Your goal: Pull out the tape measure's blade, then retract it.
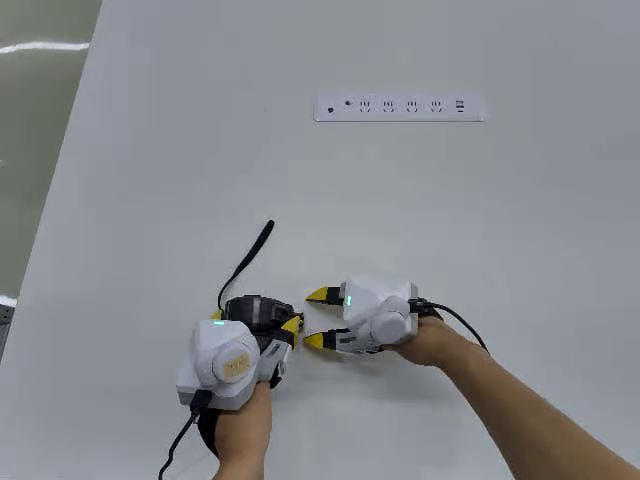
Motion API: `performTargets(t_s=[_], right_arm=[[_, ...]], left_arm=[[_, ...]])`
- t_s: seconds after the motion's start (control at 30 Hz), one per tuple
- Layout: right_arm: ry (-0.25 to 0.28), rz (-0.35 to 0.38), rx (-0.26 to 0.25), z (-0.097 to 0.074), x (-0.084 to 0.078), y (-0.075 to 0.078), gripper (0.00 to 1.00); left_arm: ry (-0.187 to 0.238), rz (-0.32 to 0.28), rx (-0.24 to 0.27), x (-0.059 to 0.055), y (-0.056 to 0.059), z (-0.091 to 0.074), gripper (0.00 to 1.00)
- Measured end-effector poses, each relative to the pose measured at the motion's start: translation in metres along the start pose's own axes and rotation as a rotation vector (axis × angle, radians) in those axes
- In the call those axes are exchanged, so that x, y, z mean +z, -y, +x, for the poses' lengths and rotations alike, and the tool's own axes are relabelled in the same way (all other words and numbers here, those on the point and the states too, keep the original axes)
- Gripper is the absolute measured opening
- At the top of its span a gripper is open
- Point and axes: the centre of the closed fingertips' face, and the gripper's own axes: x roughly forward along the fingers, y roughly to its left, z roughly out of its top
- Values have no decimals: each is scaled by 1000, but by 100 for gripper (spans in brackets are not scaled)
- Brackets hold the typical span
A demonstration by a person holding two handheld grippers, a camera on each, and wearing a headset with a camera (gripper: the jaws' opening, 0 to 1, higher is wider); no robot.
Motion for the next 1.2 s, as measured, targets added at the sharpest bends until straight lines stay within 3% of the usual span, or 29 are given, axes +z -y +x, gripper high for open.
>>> performTargets(t_s=[0.37,0.53,0.63,0.7,0.83,1.0,1.2], right_arm=[[21,107,-110,-29,-7,4,56],[27,128,-125,-34,-9,4,63],[51,171,-182,-52,-13,3,68],[75,192,-248,-69,-17,5,72],[85,229,-293,-86,-24,1,78],[101,279,-362,-110,-37,-7,85],[137,357,-416,-134,-50,-24,96]], left_arm=[[41,104,-98,0,7,-12,72],[47,115,-105,-1,7,-14,81],[50,167,-162,-7,3,-19,82],[61,206,-203,-8,-1,-23,84],[72,212,-258,-11,-4,-27,89],[64,292,-299,-19,-9,-33,90],[66,322,-379,-28,-7,-46,95]])
